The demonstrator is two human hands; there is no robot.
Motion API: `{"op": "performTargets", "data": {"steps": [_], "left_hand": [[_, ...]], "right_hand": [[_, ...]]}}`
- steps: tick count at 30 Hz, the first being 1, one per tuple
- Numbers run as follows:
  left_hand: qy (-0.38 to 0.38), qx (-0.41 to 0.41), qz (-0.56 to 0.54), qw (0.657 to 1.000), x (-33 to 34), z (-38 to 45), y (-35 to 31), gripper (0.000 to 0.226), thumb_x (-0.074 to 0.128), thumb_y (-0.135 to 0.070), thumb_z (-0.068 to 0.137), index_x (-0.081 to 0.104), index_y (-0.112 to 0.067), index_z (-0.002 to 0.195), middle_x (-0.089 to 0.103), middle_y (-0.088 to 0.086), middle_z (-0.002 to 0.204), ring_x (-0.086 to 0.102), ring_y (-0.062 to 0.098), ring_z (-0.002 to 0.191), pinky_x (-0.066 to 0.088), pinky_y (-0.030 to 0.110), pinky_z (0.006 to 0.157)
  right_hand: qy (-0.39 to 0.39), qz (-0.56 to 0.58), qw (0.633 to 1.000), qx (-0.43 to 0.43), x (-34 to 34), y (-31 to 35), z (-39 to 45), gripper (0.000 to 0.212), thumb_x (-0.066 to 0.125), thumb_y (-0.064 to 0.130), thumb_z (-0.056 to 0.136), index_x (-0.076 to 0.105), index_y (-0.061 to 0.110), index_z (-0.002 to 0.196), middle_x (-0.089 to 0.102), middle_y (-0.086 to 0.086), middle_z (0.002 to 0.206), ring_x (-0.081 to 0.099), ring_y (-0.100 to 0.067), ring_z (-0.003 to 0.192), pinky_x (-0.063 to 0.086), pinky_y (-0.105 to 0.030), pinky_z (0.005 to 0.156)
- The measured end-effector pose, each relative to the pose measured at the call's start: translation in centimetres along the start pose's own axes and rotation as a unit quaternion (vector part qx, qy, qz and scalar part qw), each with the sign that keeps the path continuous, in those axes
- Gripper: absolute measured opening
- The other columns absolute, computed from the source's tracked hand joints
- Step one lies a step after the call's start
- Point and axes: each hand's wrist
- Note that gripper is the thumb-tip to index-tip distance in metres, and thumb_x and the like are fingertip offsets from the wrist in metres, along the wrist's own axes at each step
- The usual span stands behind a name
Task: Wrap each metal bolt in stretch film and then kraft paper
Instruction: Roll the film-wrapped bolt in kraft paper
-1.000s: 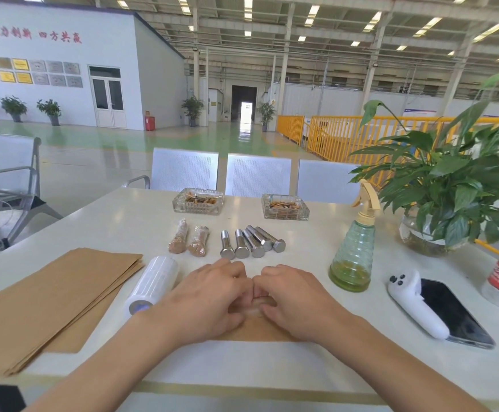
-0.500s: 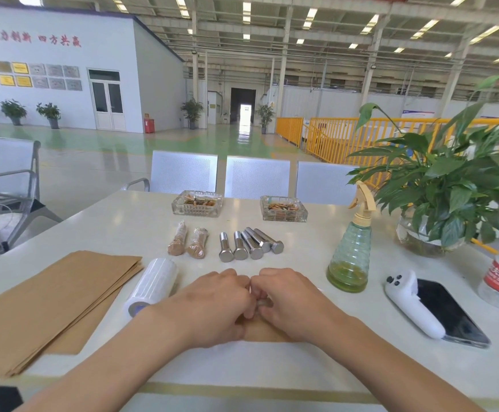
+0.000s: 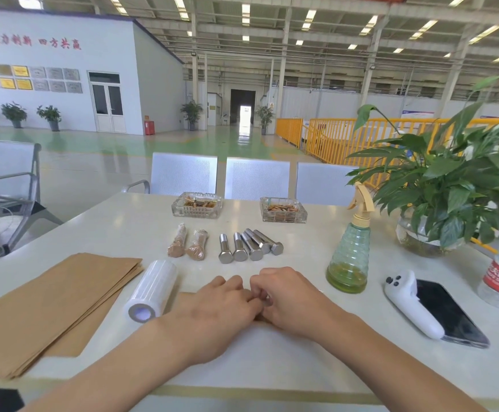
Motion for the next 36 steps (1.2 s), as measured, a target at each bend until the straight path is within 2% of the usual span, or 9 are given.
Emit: {"op": "performTargets", "data": {"steps": [3,8,14,19,24,28,30,33,36], "left_hand": [[-0.039,-0.018,-0.025,0.999,1.0,-0.5,0.2,0.043,0.049,-0.002,0.090,0.044,-0.024,0.127,0.049,-0.001,0.123,0.044,0.026,0.112,0.035,0.036,0.087],[-0.106,-0.053,-0.138,0.983,1.3,-1.0,1.4,0.013,0.052,-0.022,0.094,0.052,-0.032,0.102,0.051,-0.012,0.111,0.055,0.018,0.095,0.031,0.029,0.068],[-0.134,-0.116,-0.218,0.960,2.2,-0.8,1.5,0.006,0.055,-0.031,0.095,0.055,-0.033,0.100,0.051,-0.016,0.085,0.054,0.010,0.091,0.043,0.031,0.073],[-0.161,-0.167,-0.261,0.937,2.5,-0.3,1.5,0.008,0.059,-0.028,0.091,0.059,-0.032,0.097,0.056,-0.018,0.079,0.054,0.009,0.083,0.047,0.031,0.073],[-0.169,-0.200,-0.278,0.924,2.8,0.0,1.5,0.008,0.061,-0.026,0.090,0.059,-0.033,0.094,0.054,-0.021,0.068,0.057,0.009,0.080,0.045,0.027,0.068],[-0.167,-0.211,-0.291,0.918,2.7,0.1,1.6,0.013,0.061,-0.023,0.090,0.063,-0.034,0.097,0.062,-0.020,0.072,0.061,0.009,0.082,0.044,0.025,0.068],[-0.163,-0.213,-0.290,0.919,2.6,0.2,1.7,0.014,0.058,-0.023,0.092,0.063,-0.034,0.099,0.068,-0.015,0.080,0.062,0.011,0.083,0.046,0.027,0.069],[-0.158,-0.207,-0.287,0.922,2.5,0.3,2.1,0.020,0.052,-0.018,0.094,0.063,-0.034,0.101,0.066,-0.011,0.076,0.061,0.015,0.078,0.045,0.030,0.066],[-0.129,-0.194,-0.284,0.930,2.3,0.5,2.5,0.027,0.048,-0.014,0.093,0.064,-0.032,0.104,0.062,-0.010,0.078,0.060,0.019,0.083,0.051,0.038,0.073]], "right_hand": [[0.003,0.004,1.000,-0.003,0.1,-0.1,0.1,0.014,0.064,0.015,0.083,0.056,0.026,0.084,0.055,0.007,0.087,0.049,-0.015,0.081,0.047,-0.037,0.074],[0.001,0.010,1.000,-0.012,0.3,-0.5,0.3,0.009,0.069,0.025,0.087,0.060,0.027,0.090,0.054,0.011,0.089,0.048,-0.010,0.083,0.045,-0.032,0.076],[0.013,0.054,0.998,0.038,-0.3,-0.3,0.7,0.021,0.075,0.047,0.088,0.069,0.027,0.089,0.066,0.011,0.082,0.059,-0.008,0.079,0.049,-0.026,0.074],[0.046,0.060,0.994,0.074,-1.6,-0.2,1.3,0.003,0.071,0.027,0.086,0.074,0.027,0.086,0.073,0.010,0.082,0.063,-0.008,0.086,0.047,-0.023,0.074],[0.066,0.058,0.992,0.092,-2.5,0.1,1.6,0.038,0.053,0.051,0.094,0.067,0.019,0.079,0.065,0.003,0.079,0.057,-0.017,0.089,0.048,-0.035,0.074],[0.116,0.100,0.980,0.124,-2.8,0.0,1.3,0.048,0.057,0.077,0.068,0.071,0.036,0.088,0.071,0.018,0.084,0.061,0.003,0.089,0.050,-0.022,0.071],[0.127,0.094,0.981,0.108,-2.9,-0.2,1.4,0.041,0.060,0.067,0.069,0.071,0.036,0.094,0.070,0.020,0.082,0.061,0.003,0.089,0.049,-0.021,0.071],[0.101,0.067,0.989,0.082,-2.5,-0.7,1.6,0.015,0.062,0.029,0.087,0.073,0.032,0.098,0.060,0.019,0.075,0.058,-0.009,0.090,0.042,-0.020,0.066],[0.072,0.057,0.993,0.074,-1.9,-0.8,1.6,0.014,0.063,0.023,0.090,0.073,0.031,0.096,0.054,0.020,0.072,0.059,-0.012,0.091,0.042,-0.024,0.066]]}}
Point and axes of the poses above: each hand's wrist, its own z-axis towards the middle knuckle, its own x-axis out of the palm, y = z × x
